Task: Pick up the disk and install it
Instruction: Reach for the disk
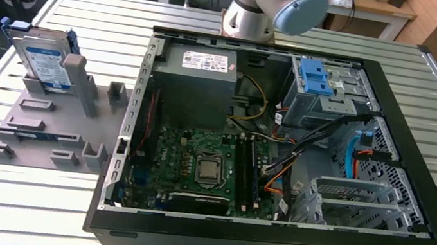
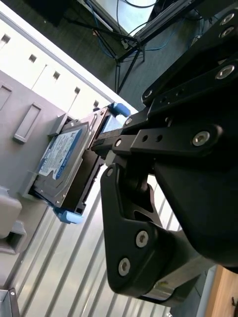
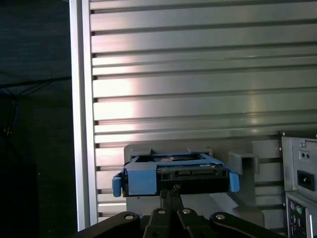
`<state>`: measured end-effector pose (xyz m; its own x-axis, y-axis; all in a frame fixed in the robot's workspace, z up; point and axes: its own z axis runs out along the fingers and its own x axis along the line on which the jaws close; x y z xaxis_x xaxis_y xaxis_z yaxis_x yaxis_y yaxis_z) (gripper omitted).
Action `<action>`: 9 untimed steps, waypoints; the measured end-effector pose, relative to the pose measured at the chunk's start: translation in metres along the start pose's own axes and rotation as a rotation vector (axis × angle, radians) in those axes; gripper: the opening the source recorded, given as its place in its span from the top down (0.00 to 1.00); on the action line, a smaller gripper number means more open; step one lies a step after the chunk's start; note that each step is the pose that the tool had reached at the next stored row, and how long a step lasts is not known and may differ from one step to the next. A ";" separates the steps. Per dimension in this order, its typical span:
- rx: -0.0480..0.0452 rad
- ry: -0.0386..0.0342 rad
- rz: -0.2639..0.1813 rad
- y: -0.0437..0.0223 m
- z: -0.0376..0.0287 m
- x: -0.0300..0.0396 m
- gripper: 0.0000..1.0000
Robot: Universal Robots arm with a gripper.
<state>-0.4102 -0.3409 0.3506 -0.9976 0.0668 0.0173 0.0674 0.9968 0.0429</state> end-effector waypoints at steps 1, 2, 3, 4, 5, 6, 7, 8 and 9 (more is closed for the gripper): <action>-0.0001 -0.0001 0.000 -0.0001 0.0002 0.0030 0.89; 0.0000 0.0000 0.000 -0.0002 0.0003 0.0060 0.89; 0.0001 0.0000 0.000 -0.0004 0.0004 0.0089 0.89; 0.0000 0.0001 0.000 -0.0005 0.0005 0.0109 0.89; 0.0000 0.0000 0.000 -0.0005 0.0006 0.0120 0.89; 0.0000 -0.0001 0.000 -0.0005 0.0007 0.0122 0.89; 0.0000 0.0000 0.000 -0.0005 0.0007 0.0122 0.89; 0.0000 0.0000 0.000 -0.0006 0.0007 0.0122 0.89; 0.0000 0.0000 0.000 -0.0005 0.0007 0.0122 0.89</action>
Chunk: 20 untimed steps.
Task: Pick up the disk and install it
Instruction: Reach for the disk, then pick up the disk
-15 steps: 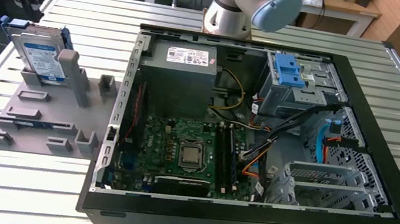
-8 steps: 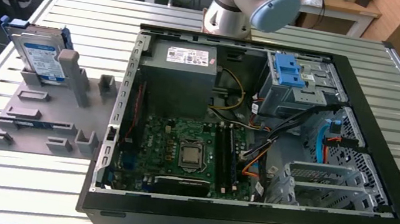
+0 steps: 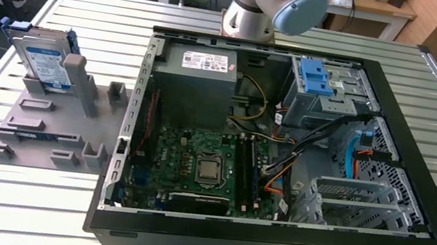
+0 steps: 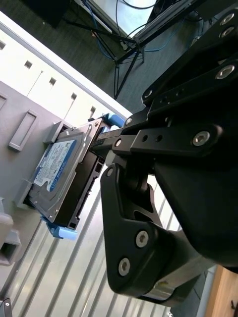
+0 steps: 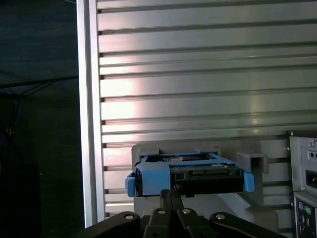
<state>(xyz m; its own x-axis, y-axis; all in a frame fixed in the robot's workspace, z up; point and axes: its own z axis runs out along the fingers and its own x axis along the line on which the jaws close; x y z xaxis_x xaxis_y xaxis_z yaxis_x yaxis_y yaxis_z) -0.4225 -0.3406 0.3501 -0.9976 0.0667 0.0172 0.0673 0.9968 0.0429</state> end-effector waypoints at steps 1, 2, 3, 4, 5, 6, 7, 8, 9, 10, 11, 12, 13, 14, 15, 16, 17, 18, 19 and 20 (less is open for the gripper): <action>0.0000 0.0000 0.000 0.0000 0.0000 0.0002 0.89; 0.0000 0.0001 0.000 0.0000 0.0000 0.0003 0.89; 0.0000 0.0000 0.000 0.0000 0.0000 0.0003 0.89; 0.0000 0.0000 0.000 0.0000 0.0000 0.0003 0.89; 0.0000 0.0000 0.000 0.0000 0.0000 0.0003 0.89; 0.0000 0.0000 0.000 0.0000 0.0000 0.0003 0.89; 0.0000 0.0000 0.000 0.0000 0.0000 0.0003 0.89; 0.0000 0.0000 -0.001 0.0000 0.0000 0.0003 0.89; 0.0001 0.0001 -0.003 0.0000 0.0000 0.0003 0.89; 0.0001 0.0002 -0.005 0.0000 0.0000 0.0003 0.89; 0.0002 0.0004 -0.007 0.0000 0.0000 0.0003 0.89; 0.0002 0.0005 -0.009 0.0000 0.0000 0.0003 0.89; 0.0002 0.0005 -0.011 0.0000 0.0000 0.0003 0.89; 0.0002 0.0006 -0.014 0.0000 0.0001 0.0003 0.89; 0.0003 0.0007 -0.017 0.0000 0.0000 0.0003 0.89; 0.0004 0.0009 -0.021 0.0000 0.0000 0.0003 0.89; 0.0005 0.0012 -0.027 0.0000 0.0000 0.0003 0.89; 0.0006 0.0014 -0.032 0.0000 0.0000 0.0003 0.89; 0.0006 0.0017 -0.037 0.0000 0.0000 0.0003 0.89; 0.0007 0.0018 -0.042 0.0000 0.0000 0.0004 0.89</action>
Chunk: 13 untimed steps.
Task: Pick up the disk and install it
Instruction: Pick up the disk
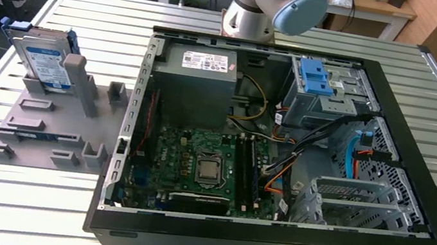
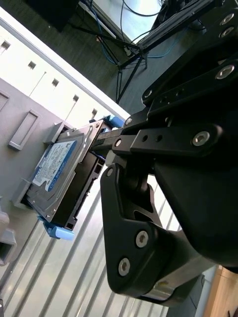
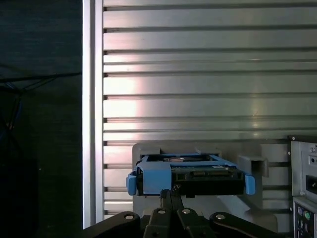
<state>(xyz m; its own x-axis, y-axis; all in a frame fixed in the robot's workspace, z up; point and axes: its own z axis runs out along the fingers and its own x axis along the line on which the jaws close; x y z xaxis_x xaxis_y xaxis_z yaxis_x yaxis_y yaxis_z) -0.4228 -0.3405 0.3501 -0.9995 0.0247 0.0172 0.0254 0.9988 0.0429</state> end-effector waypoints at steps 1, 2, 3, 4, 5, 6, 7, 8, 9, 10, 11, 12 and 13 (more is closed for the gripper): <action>0.0001 0.0001 -0.004 0.0000 0.0000 0.0000 0.89; 0.0002 0.0004 -0.009 0.0000 0.0000 0.0000 0.89; 0.0003 0.0006 -0.014 0.0000 0.0000 0.0000 0.89; 0.0003 0.0007 -0.018 0.0000 0.0000 0.0000 0.89; 0.0004 0.0009 -0.022 0.0000 0.0000 0.0000 0.89; 0.0005 0.0011 -0.026 0.0000 0.0000 0.0000 0.89; 0.0006 0.0013 -0.030 0.0000 0.0000 0.0000 0.89; 0.0006 0.0014 -0.034 0.0000 0.0000 0.0000 0.89; 0.0007 0.0017 -0.038 0.0000 0.0000 0.0000 0.89; 0.0008 0.0018 -0.042 0.0000 0.0000 0.0000 0.89; 0.0008 0.0019 -0.046 0.0000 0.0000 0.0000 0.89; 0.0009 0.0021 -0.050 0.0000 0.0000 0.0000 0.89; 0.0009 0.0022 -0.053 0.0000 0.0000 0.0000 0.89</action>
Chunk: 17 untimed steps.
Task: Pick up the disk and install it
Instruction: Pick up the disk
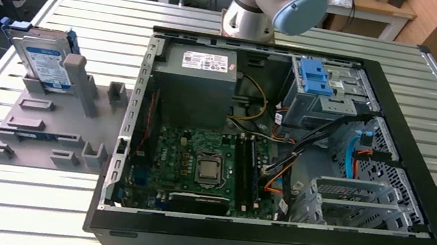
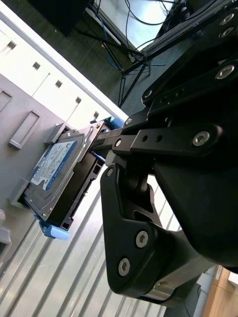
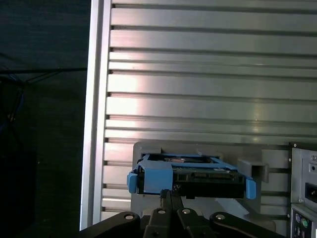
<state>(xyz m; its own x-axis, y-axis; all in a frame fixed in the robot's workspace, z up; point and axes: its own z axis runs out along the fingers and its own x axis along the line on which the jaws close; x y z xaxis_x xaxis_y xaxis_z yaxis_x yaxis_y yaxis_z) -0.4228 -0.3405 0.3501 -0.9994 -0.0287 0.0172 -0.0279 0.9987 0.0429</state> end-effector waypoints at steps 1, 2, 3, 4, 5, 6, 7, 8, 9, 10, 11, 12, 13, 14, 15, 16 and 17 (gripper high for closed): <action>0.0001 0.0002 -0.004 0.0000 0.0000 0.0000 0.89; 0.0002 0.0004 -0.008 0.0000 0.0000 0.0000 0.89; 0.0002 0.0006 -0.012 0.0000 0.0000 0.0000 0.89; 0.0003 0.0007 -0.016 0.0000 0.0000 0.0000 0.89; 0.0004 0.0009 -0.020 0.0000 0.0000 0.0000 0.89; 0.0004 0.0010 -0.023 0.0000 0.0000 0.0000 0.89; 0.0005 0.0012 -0.027 0.0000 0.0000 0.0000 0.89; 0.0005 0.0013 -0.030 0.0000 0.0000 0.0000 0.89; 0.0006 0.0015 -0.033 0.0000 0.0000 0.0000 0.89; 0.0006 0.0016 -0.036 0.0000 0.0000 0.0000 0.89; 0.0007 0.0017 -0.039 0.0000 0.0000 0.0000 0.89; 0.0007 0.0019 -0.042 0.0000 0.0000 0.0000 0.89; 0.0008 0.0020 -0.045 0.0000 0.0000 0.0000 0.89; 0.0008 0.0021 -0.049 0.0000 0.0000 0.0000 0.89; 0.0009 0.0023 -0.052 0.0000 0.0000 0.0000 0.89; 0.0010 0.0024 -0.055 0.0000 0.0000 0.0000 0.89; 0.0010 0.0026 -0.059 0.0000 0.0000 0.0000 0.89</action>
<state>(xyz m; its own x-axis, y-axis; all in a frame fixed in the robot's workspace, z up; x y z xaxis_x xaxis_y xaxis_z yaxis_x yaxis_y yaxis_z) -0.4228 -0.3405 0.3501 -0.9960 -0.0878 0.0172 -0.0870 0.9953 0.0430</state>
